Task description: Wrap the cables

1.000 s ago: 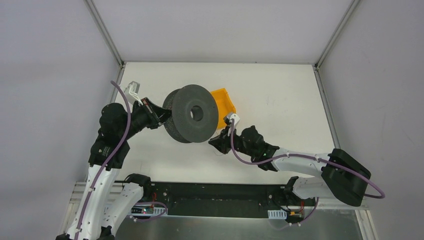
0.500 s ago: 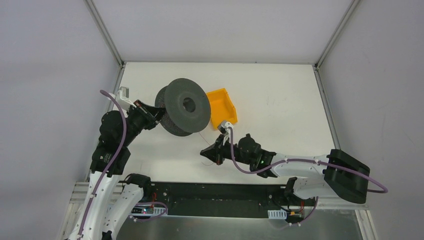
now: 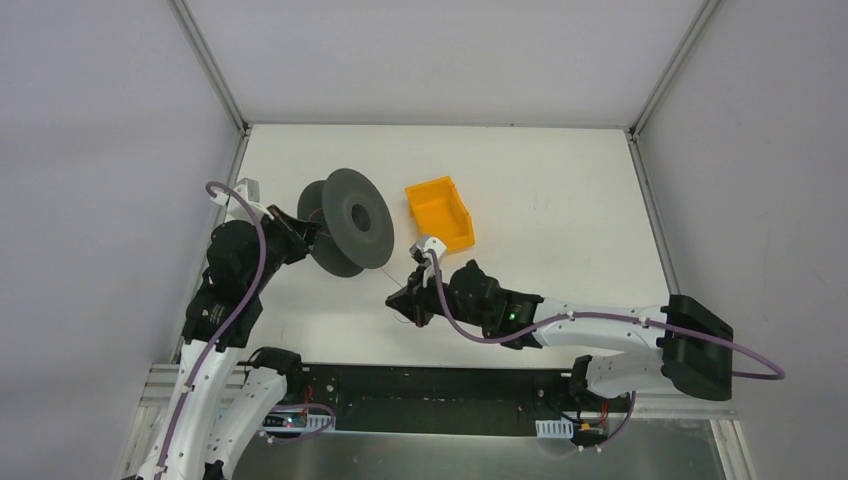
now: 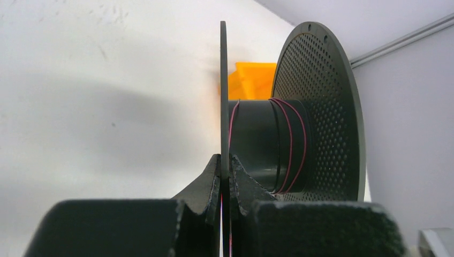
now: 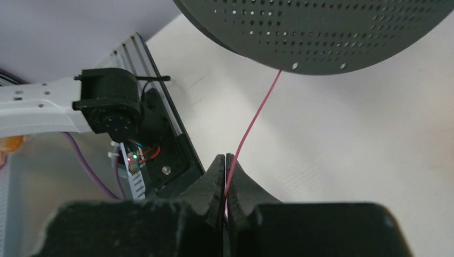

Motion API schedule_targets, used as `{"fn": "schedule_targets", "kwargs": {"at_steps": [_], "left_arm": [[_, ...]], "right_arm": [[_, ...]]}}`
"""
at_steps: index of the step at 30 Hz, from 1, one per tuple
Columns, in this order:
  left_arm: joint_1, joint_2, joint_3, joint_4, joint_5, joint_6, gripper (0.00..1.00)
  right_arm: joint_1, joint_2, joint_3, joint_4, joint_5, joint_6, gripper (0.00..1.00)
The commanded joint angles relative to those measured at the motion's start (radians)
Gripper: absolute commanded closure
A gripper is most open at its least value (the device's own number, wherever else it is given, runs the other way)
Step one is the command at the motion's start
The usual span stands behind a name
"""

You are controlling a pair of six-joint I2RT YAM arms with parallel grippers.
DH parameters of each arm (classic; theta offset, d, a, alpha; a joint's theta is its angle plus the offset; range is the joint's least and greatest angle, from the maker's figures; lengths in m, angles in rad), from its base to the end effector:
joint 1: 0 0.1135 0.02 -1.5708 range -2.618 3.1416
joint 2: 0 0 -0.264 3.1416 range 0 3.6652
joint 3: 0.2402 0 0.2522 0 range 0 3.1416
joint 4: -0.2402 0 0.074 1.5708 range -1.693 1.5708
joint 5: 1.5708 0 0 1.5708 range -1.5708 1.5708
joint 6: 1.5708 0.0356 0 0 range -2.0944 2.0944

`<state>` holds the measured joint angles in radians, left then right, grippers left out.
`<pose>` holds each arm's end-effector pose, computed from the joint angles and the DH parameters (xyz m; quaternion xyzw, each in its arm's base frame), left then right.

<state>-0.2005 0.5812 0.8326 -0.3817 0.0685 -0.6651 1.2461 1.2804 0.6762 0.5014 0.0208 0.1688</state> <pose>0.1272 -0.0283 0.3633 -0.1510 0.7362 -0.2998 0.5876 0.0929 0.2738 0.2654 -0.3749 0.6409 0.4294 0.5141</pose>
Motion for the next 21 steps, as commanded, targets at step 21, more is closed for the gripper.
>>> {"fn": "schedule_targets", "kwargs": {"at_steps": [21], "left_arm": [[0.015, 0.090, 0.117, -0.135, -0.054, 0.205, 1.00]], "right_arm": [[0.009, 0.108, 0.183, -0.338, 0.084, -0.163, 1.00]]}}
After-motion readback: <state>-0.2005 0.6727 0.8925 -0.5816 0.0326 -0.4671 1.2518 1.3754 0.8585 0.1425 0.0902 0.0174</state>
